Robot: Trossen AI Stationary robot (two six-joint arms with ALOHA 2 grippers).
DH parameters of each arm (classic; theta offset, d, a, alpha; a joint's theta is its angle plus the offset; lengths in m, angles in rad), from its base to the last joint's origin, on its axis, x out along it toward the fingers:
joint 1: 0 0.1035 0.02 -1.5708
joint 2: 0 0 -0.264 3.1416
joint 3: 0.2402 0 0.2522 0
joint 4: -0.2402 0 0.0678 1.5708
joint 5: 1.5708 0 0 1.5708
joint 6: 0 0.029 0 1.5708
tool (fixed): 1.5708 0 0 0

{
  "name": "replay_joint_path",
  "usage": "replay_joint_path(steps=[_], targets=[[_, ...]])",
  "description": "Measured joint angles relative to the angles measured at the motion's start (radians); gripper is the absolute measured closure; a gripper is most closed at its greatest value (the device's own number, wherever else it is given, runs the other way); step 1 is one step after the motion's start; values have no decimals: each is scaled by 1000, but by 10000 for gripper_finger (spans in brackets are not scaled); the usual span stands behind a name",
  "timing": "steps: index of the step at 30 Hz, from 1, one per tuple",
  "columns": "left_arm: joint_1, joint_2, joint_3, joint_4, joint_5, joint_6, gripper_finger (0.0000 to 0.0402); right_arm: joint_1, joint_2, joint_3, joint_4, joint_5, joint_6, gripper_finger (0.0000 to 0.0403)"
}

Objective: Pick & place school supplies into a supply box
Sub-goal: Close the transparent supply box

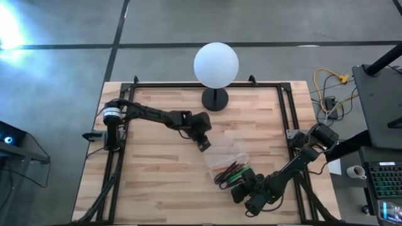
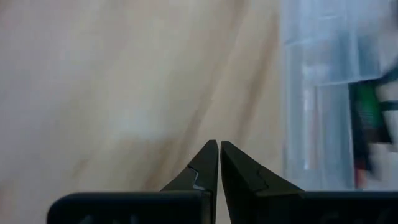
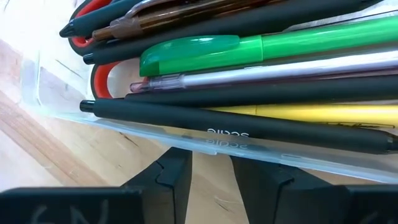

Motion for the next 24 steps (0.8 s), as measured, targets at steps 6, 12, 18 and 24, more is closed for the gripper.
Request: replay_joint_path(steps=[6, 12, 18, 24], targets=[[-31, 0, 62, 95, 54, 0, 399, 0, 0, 0, 0, -6, 0, 296], [-75, 0, 149, 92, 93, 18, 399, 0, 0, 0, 0, -8, -1, 296], [-154, 0, 188, 116, 94, 21, 399, 0, 0, 0, 0, -9, -5, 296], [-216, 15, 166, 167, 69, -25, 399, 0, 0, 0, 0, -5, -12, 296]])
